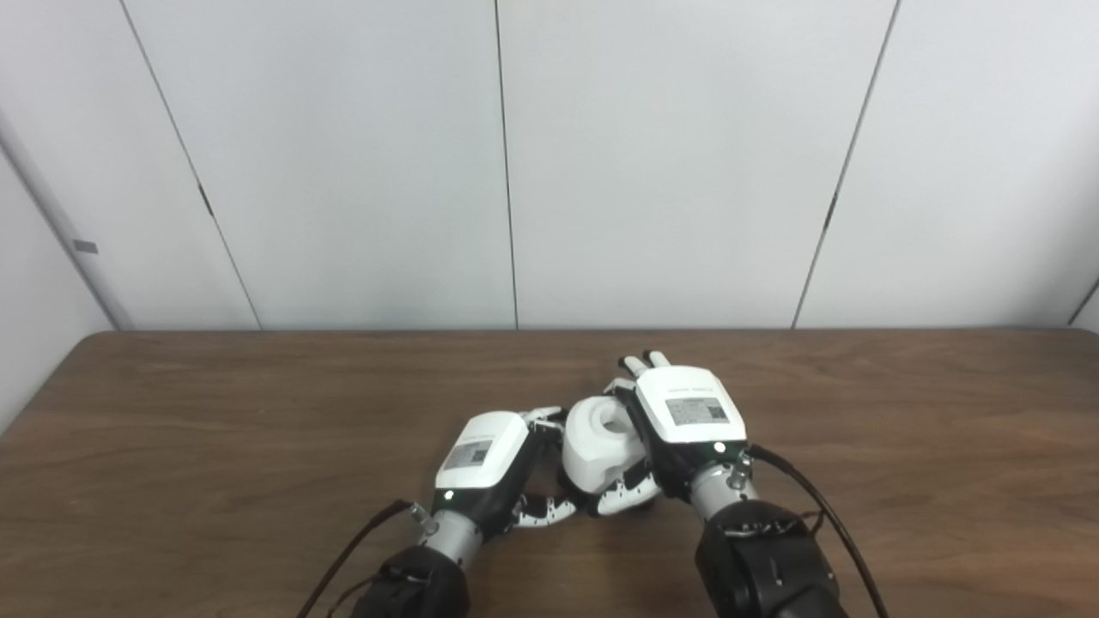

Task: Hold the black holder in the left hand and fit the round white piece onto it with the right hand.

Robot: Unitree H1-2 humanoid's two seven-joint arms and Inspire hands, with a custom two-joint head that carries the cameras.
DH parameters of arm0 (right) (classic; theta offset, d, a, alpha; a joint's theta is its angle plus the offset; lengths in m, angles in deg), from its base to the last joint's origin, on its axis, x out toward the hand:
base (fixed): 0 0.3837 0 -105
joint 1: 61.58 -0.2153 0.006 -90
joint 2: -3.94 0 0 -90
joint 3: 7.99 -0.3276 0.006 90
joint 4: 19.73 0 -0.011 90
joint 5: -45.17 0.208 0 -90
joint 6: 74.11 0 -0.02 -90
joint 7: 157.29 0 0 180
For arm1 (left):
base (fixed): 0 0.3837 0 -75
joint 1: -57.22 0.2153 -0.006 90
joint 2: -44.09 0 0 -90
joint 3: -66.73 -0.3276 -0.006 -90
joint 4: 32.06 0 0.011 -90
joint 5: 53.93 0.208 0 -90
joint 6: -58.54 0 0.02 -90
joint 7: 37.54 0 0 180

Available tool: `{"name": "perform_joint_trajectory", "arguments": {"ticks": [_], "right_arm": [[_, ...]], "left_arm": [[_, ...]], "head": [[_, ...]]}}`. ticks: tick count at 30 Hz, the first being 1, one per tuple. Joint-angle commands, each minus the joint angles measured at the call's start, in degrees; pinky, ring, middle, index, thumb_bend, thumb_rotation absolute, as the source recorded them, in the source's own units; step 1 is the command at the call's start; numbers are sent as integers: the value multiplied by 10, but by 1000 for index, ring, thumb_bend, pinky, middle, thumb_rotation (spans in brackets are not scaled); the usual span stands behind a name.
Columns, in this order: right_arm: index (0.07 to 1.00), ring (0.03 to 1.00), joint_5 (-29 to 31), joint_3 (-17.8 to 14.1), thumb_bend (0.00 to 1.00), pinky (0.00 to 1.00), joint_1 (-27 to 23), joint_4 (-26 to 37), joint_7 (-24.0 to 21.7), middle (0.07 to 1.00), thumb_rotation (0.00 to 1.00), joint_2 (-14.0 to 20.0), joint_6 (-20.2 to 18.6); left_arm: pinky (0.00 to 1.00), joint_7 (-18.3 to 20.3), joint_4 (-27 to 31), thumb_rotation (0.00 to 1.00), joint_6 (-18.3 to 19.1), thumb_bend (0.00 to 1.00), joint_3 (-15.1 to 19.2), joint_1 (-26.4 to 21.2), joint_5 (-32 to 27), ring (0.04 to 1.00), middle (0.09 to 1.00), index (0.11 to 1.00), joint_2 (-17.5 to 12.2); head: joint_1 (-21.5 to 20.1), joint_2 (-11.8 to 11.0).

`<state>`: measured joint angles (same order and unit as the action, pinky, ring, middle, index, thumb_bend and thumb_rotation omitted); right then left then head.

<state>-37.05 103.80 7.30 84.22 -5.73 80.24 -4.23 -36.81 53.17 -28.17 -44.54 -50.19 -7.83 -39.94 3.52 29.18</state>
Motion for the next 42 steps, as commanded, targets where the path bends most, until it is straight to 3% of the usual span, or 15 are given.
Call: {"name": "perform_joint_trajectory", "arguments": {"ticks": [1, 10, 11, 12, 14, 18, 32, 36, 42], "right_arm": [[745, 980, -1, -3, 927, 687, -16, 14, 10, 938, 378, -7, 7], [740, 981, 12, -4, 936, 669, -14, 14, 19, 932, 391, -7, 9], [740, 982, 12, -4, 937, 669, -14, 14, 19, 933, 390, -6, 9], [740, 982, 12, -3, 938, 669, -15, 13, 18, 933, 389, -6, 9], [739, 980, 11, -3, 937, 666, -15, 13, 18, 932, 393, -5, 10], [741, 976, 14, -3, 943, 655, -15, 12, 18, 930, 407, -3, 11], [736, 975, 25, -4, 956, 645, -14, 11, 26, 925, 401, -1, 13], [746, 977, 41, -13, 977, 646, -12, 8, 29, 928, 383, 1, 8], [780, 979, 53, -26, 1000, 653, -8, 10, 29, 928, 440, 9, 3]], "left_arm": [[797, 1, 8, 51, 0, 519, 2, -20, 1, 839, 859, 482, -2], [816, 36, 18, 70, 33, 521, 3, -24, 3, 880, 894, 490, -3], [797, 41, 20, 142, 38, 749, 1, -24, 6, 877, 896, 550, -3], [784, 46, 23, 204, 44, 898, 0, -25, 8, 877, 901, 605, -3], [775, 55, 29, 266, 55, 980, -2, -26, 13, 879, 908, 672, -3], [777, 65, 33, 317, 68, 1000, -4, -26, 17, 889, 915, 734, -2], [817, 89, 48, 356, 93, 1000, -4, -27, 16, 915, 944, 886, -4], [911, 148, 76, 350, 146, 1000, -4, -33, 30, 970, 994, 985, -15], [922, 200, 99, 351, 187, 1000, 8, -38, 33, 985, 1000, 1000, -36]], "head": [[1, 0], [0, 0], [0, 0], [1, 0], [1, 0], [1, -2], [1, -5], [1, -9], [1, -16]]}}
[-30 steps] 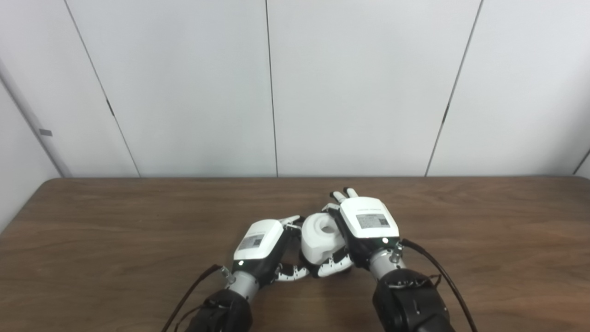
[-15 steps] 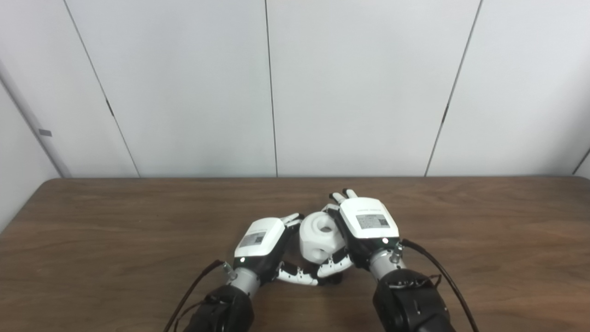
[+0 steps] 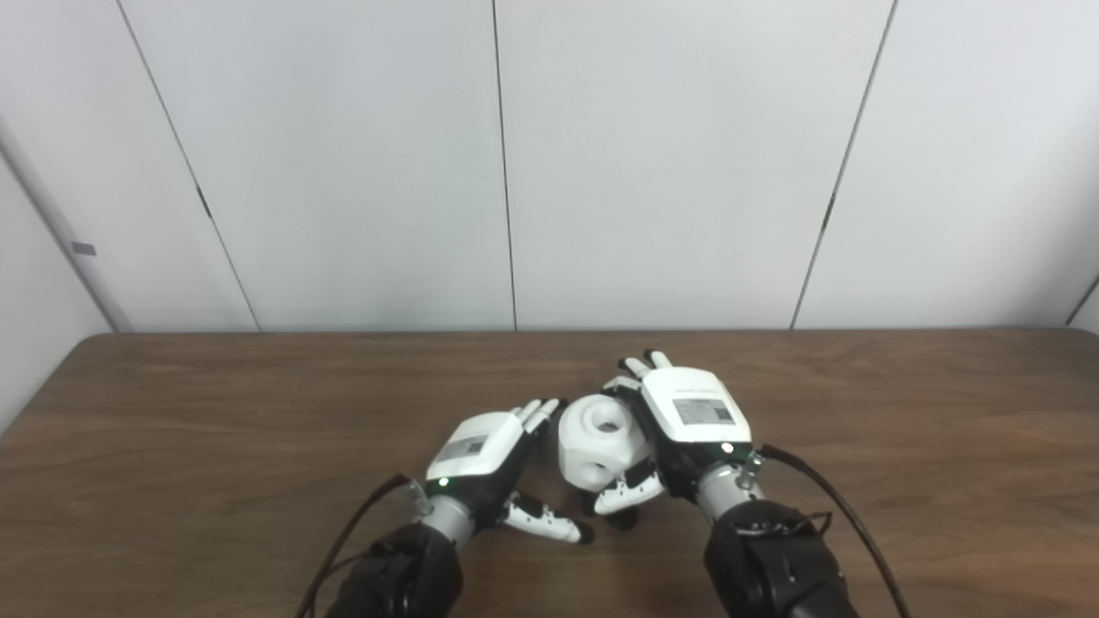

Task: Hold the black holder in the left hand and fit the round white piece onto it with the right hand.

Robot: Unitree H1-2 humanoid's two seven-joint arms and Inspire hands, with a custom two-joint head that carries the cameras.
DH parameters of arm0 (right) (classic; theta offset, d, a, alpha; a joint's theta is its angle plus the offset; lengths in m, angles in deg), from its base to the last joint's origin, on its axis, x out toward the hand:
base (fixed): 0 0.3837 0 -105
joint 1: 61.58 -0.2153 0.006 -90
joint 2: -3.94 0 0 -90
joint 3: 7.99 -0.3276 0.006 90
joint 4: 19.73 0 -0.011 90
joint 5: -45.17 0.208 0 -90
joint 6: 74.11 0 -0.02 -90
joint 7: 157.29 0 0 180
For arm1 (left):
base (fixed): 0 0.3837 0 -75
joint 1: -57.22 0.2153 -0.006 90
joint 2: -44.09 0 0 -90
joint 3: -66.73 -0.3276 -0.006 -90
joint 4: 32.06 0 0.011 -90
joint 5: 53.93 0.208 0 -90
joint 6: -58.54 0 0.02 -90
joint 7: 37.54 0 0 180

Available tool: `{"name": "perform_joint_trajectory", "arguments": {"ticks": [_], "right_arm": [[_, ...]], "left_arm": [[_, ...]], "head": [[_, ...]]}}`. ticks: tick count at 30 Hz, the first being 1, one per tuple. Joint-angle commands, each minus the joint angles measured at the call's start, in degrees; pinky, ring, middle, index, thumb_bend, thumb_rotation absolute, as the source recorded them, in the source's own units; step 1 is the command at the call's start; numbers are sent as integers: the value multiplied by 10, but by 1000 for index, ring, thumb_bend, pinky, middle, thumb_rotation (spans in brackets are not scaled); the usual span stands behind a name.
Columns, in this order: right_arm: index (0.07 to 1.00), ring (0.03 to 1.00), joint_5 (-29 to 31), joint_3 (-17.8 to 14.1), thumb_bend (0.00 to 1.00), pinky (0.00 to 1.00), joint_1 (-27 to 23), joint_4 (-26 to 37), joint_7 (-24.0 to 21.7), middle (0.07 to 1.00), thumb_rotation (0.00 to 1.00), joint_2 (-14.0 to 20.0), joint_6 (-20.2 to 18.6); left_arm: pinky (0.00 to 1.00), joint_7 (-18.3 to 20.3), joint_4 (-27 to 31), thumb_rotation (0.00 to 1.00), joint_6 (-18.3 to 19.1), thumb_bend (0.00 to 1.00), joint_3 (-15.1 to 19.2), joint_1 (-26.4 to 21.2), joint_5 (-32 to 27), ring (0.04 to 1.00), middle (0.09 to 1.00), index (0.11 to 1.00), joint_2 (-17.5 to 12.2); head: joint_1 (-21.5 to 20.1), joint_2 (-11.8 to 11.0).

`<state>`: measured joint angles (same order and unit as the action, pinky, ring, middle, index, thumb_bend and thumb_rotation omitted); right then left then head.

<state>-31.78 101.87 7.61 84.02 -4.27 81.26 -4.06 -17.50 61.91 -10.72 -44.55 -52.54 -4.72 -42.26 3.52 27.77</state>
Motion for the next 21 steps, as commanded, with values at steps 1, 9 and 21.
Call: {"name": "perform_joint_trajectory", "arguments": {"ticks": [1, 9, 21], "right_arm": [[790, 981, 2, -10, 1000, 650, -11, 12, 12, 930, 455, 0, -1], [876, 993, 31, -40, 1000, 667, -4, 15, 21, 947, 462, 12, -7], [921, 999, 82, -92, 1000, 716, 28, 39, 24, 957, 471, 62, -10]], "left_arm": [[930, 14, 15, 348, 19, 1000, 11, -15, 1, 990, 1000, 1000, -17], [948, 40, 43, 343, 47, 1000, 43, -7, -21, 1000, 1000, 1000, -43], [859, -17, 62, 428, -1, 1000, 104, 42, -68, 964, 1000, 1000, -81]], "head": [[1, -3], [2, -14], [0, -35]]}}
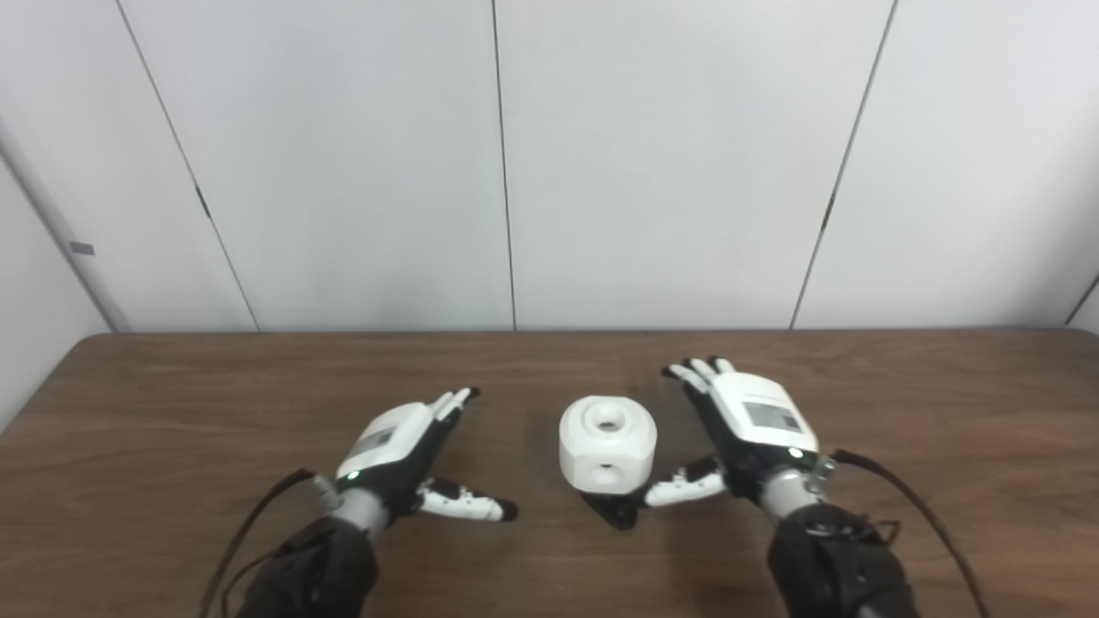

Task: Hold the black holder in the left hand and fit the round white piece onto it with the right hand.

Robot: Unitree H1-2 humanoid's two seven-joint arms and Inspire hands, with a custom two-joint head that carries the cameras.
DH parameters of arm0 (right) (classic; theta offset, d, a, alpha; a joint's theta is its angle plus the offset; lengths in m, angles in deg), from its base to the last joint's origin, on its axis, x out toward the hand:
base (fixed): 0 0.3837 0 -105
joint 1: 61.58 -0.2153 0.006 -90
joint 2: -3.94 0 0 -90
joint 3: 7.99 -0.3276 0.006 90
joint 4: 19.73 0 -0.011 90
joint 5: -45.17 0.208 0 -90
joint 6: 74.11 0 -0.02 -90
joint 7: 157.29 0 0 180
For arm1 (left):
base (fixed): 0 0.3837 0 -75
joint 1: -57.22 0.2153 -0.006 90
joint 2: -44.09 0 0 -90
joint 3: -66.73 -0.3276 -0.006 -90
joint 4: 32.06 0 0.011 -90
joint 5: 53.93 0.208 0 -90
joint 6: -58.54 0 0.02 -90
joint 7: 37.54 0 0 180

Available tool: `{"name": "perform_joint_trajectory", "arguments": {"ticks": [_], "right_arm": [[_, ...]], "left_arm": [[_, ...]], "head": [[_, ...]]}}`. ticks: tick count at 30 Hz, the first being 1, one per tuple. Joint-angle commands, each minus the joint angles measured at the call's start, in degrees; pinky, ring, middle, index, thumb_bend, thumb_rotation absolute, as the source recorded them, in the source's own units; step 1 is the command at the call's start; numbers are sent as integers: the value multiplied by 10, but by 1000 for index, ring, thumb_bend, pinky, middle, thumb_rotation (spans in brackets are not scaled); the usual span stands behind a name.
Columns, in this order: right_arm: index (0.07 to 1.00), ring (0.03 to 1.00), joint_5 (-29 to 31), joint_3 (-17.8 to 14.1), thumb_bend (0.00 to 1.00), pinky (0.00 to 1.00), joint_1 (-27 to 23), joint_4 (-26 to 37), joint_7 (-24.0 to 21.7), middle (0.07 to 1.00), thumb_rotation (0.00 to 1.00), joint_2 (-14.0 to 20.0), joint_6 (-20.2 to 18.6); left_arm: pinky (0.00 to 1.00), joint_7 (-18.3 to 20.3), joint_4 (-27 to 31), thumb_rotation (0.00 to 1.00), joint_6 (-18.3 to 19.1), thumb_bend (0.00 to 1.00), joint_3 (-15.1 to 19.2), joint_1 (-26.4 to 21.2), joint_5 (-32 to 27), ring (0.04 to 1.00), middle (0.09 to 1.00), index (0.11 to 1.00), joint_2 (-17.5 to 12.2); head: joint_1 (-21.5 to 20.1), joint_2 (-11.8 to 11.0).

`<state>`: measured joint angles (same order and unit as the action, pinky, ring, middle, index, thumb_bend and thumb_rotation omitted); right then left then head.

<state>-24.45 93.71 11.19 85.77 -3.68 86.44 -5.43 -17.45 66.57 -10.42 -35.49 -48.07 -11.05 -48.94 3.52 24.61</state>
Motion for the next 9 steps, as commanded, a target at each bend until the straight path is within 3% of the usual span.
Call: {"name": "perform_joint_trajectory", "arguments": {"ticks": [1, 4, 6, 9], "right_arm": [[919, 994, 23, -22, 1000, 706, -2, 22, 27, 953, 471, 18, 6], [926, 1000, 82, -64, 1000, 764, 20, 29, 43, 963, 448, 40, 7], [939, 1000, 126, -92, 1000, 824, 33, 33, 47, 980, 436, 56, 7], [936, 1000, 154, -122, 1000, 835, 52, 37, 61, 971, 455, 79, 4]], "left_arm": [[878, -14, 26, 427, 6, 1000, 24, 4, -11, 972, 1000, 1000, -15], [906, -27, 51, 425, 4, 1000, 69, 33, -54, 986, 1000, 1000, -18], [840, -32, 71, 421, 21, 1000, 101, 51, -75, 959, 1000, 1000, -10], [786, -61, 65, 295, -14, 1000, 146, 75, -132, 954, 1000, 1000, -6]], "head": [[0, -7], [0, -14], [-1, -19], [-4, -28]]}}
